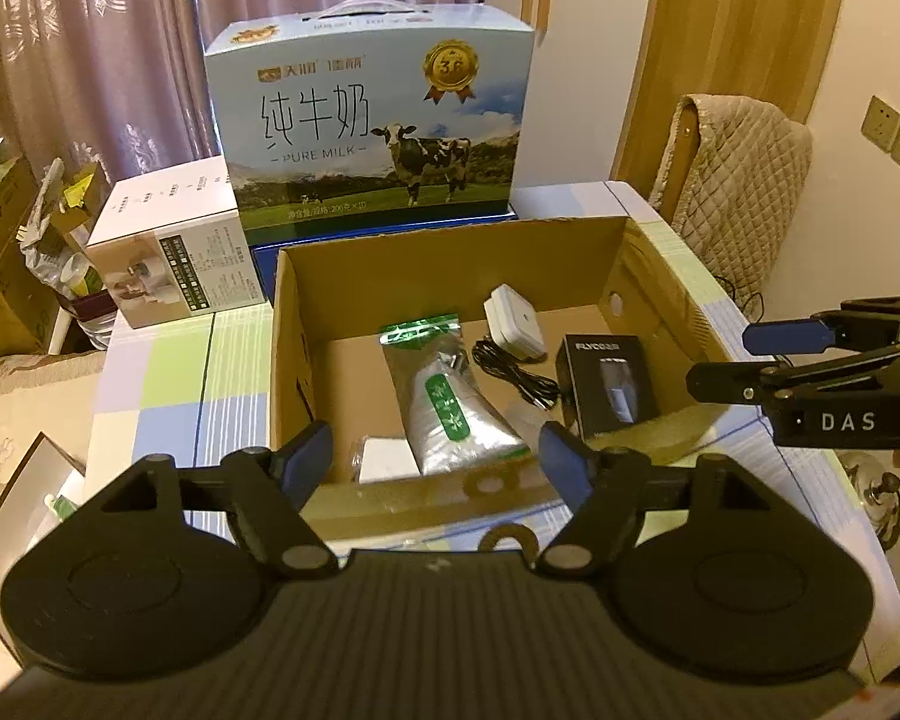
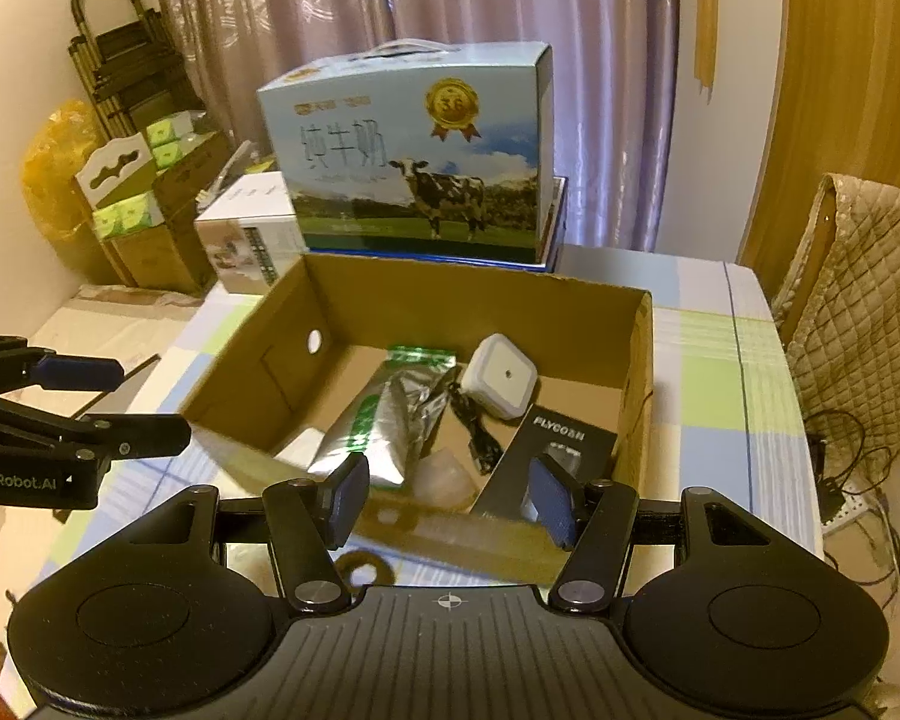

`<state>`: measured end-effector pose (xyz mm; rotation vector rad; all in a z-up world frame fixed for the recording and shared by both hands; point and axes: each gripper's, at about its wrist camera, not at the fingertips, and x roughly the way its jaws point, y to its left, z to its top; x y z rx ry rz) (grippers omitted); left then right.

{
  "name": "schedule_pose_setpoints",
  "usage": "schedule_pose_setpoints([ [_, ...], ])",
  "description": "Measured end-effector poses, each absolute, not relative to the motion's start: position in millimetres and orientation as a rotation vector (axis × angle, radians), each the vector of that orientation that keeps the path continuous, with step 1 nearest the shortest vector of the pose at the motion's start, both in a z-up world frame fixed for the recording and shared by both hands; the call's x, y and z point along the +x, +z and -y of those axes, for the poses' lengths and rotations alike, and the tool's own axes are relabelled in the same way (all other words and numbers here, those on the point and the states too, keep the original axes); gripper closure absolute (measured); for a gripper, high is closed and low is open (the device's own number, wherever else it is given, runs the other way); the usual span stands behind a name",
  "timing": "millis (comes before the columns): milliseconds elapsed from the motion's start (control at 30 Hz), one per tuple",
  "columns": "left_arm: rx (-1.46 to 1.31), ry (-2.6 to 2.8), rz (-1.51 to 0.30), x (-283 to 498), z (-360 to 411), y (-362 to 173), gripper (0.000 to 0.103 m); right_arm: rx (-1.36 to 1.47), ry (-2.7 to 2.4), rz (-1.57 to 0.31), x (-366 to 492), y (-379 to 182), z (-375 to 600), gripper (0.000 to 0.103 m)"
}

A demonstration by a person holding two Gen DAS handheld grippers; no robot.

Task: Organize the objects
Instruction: 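Open left tool to drop foil bag while right tool releases cable in box, then withdraw both tools from the box toward the cotton swabs and red toy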

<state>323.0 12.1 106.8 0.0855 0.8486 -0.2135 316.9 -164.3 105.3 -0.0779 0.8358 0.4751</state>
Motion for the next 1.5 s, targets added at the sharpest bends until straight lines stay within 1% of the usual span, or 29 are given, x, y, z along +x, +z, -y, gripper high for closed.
schedule_pose_setpoints([
  [100,0.078,-0.207,-0.836,304.6,-11.3,116.0,0.029,-0.081,0.471,-0.830,297.6,112.9,167.2,0.047],
  [333,0.072,-0.193,-0.803,253.9,-10.2,130.2,0.019,-0.111,0.479,-0.831,246.8,119.9,173.4,0.047],
  [467,0.056,-0.188,-0.796,225.7,-9.5,131.1,0.016,-0.093,0.494,-0.849,220.0,118.4,179.1,0.047],
  [533,0.033,-0.178,-0.789,212.4,-12.1,131.0,0.010,-0.094,0.496,-0.852,207.0,116.9,181.0,0.047],
  [900,0.006,-0.139,-0.778,143.4,-14.5,121.4,0.006,-0.108,0.483,-0.855,147.1,109.5,193.2,0.047],
  [1167,0.014,-0.117,-0.767,99.5,-9.0,110.6,0.005,-0.043,0.460,-0.840,110.3,103.4,211.8,0.047],
  [1500,-0.034,-0.105,-0.811,66.7,-17.7,84.3,0.005,-0.003,0.443,-0.844,74.6,83.3,230.7,0.047],
])
